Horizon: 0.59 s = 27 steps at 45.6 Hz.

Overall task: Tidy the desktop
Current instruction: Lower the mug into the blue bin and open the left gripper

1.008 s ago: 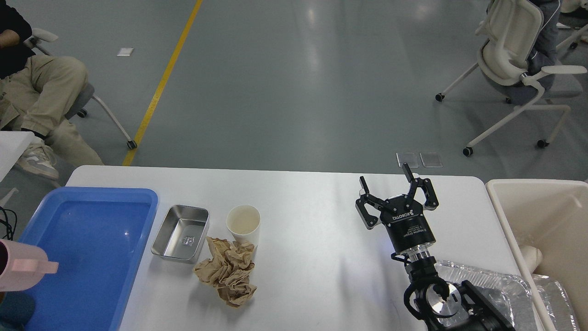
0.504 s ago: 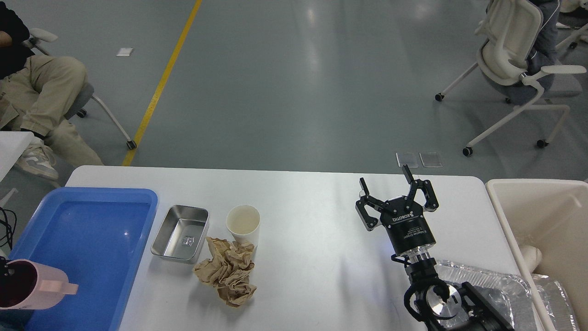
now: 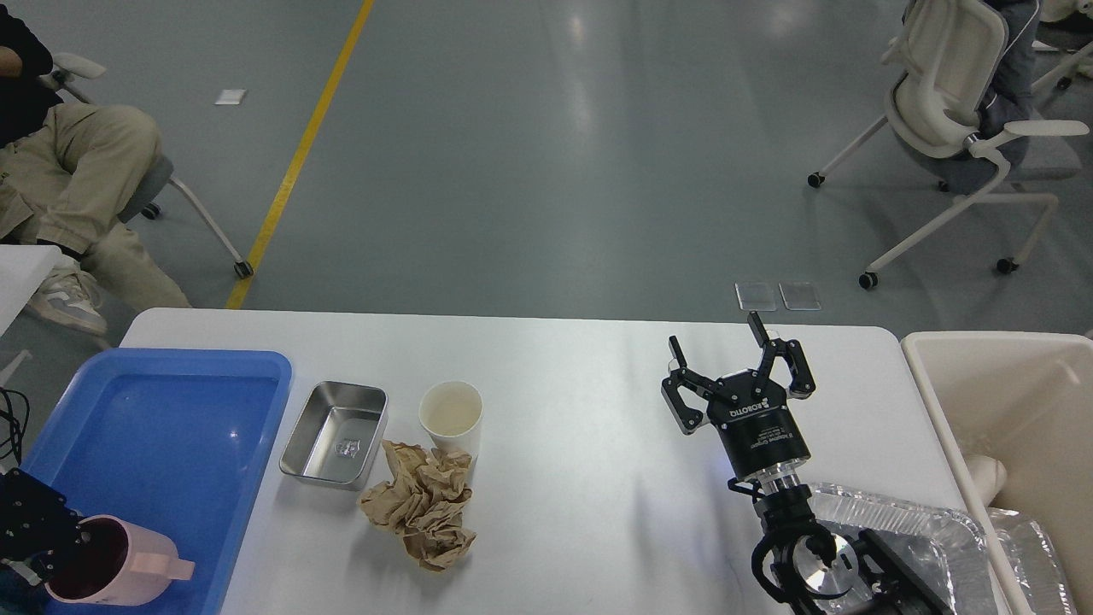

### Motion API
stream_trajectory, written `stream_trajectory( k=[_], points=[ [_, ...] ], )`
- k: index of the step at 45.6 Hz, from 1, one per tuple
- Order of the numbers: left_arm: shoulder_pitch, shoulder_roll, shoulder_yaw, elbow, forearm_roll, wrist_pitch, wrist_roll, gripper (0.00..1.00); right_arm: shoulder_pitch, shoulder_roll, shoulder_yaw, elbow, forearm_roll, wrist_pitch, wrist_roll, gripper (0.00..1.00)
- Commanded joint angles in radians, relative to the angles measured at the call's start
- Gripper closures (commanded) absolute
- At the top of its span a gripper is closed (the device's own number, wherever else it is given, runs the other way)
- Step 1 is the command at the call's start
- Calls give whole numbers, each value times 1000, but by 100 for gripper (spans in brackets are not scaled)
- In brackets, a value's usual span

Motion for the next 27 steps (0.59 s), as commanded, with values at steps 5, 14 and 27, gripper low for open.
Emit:
stream_trajectory(
  k=[5, 14, 27],
  points=[
    [23, -8, -4, 1, -23, 17, 1, 89, 0, 0, 0, 0, 0, -1, 0, 0],
    [35, 4, 1, 1, -57, 20, -9, 39, 2, 0, 0, 0, 0, -1, 0, 0],
    [43, 11, -3, 1, -127, 20, -17, 15, 5, 0, 0, 0, 0, -2, 0, 0]
  ],
)
